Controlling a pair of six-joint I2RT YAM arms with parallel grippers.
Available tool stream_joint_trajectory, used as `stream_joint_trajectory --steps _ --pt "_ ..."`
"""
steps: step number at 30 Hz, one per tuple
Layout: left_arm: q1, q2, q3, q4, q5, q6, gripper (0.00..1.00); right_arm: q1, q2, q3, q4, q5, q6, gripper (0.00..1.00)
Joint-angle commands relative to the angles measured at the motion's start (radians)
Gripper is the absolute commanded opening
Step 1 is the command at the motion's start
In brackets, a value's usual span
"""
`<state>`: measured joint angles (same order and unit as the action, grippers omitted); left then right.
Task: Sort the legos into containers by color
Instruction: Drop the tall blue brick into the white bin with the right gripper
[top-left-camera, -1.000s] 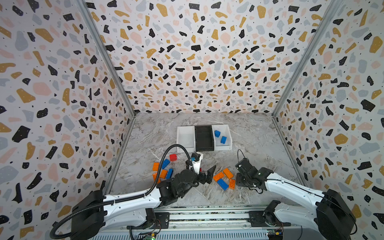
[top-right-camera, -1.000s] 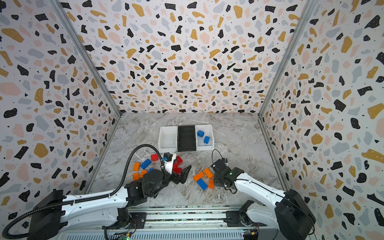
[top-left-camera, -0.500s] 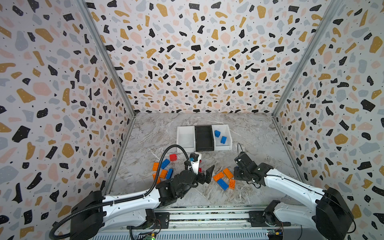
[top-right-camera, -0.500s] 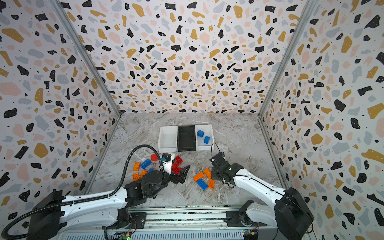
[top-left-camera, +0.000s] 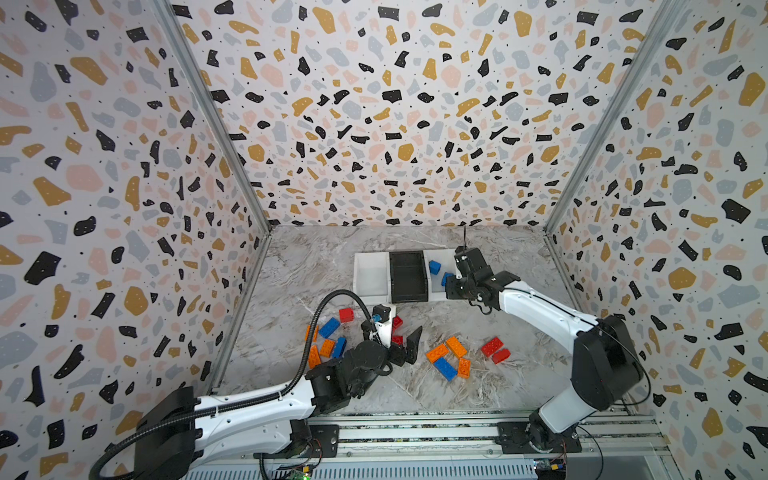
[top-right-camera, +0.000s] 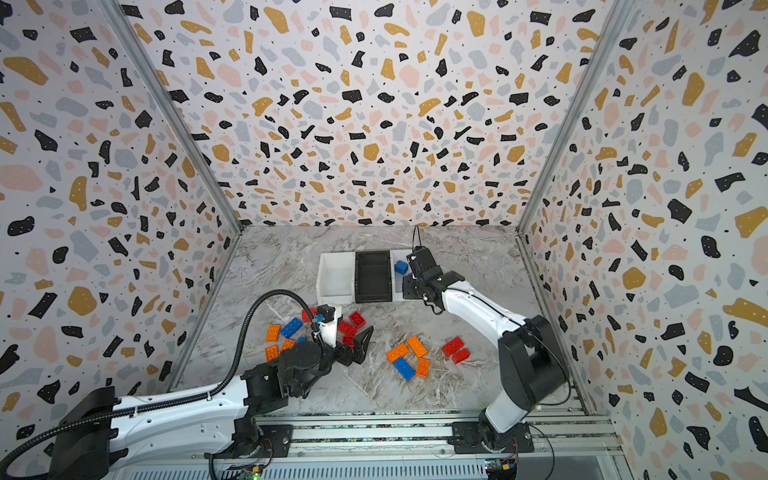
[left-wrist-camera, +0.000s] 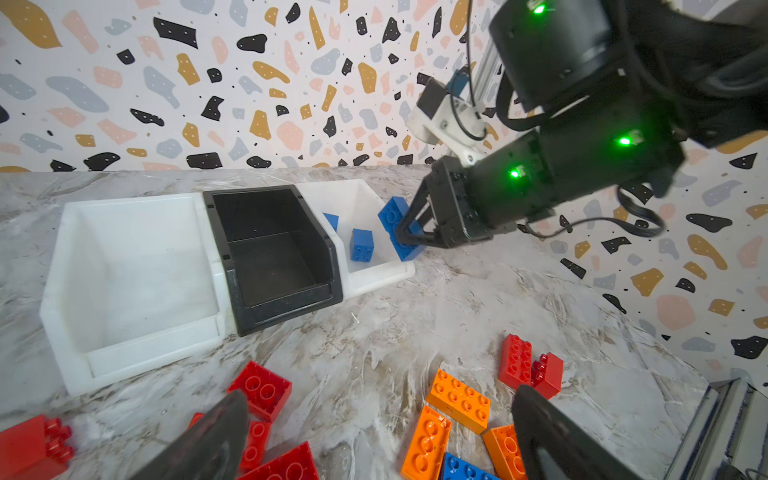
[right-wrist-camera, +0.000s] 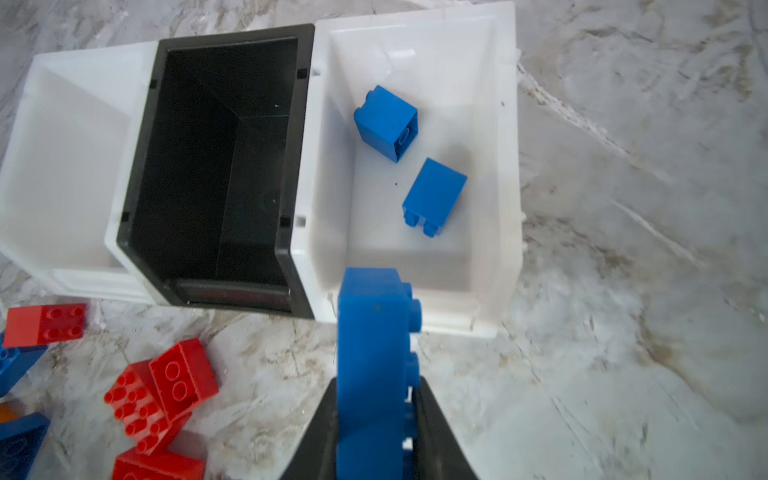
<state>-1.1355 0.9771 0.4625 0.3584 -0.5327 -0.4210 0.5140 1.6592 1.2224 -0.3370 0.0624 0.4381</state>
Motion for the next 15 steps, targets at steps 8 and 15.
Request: stream_joint_trajectory --steps 8,15 --pt "-0.004 -0.093 -0.022 -0.057 -0.076 -0.031 1.0 -0.072 0.119 0.15 0.013 -0.074 -0.111 0.55" --pt "-0.004 -0.034 0.004 0.008 -0.083 -0.016 1.0 -0.047 -0.065 0.031 -0.006 -0.114 -0.096 0.61"
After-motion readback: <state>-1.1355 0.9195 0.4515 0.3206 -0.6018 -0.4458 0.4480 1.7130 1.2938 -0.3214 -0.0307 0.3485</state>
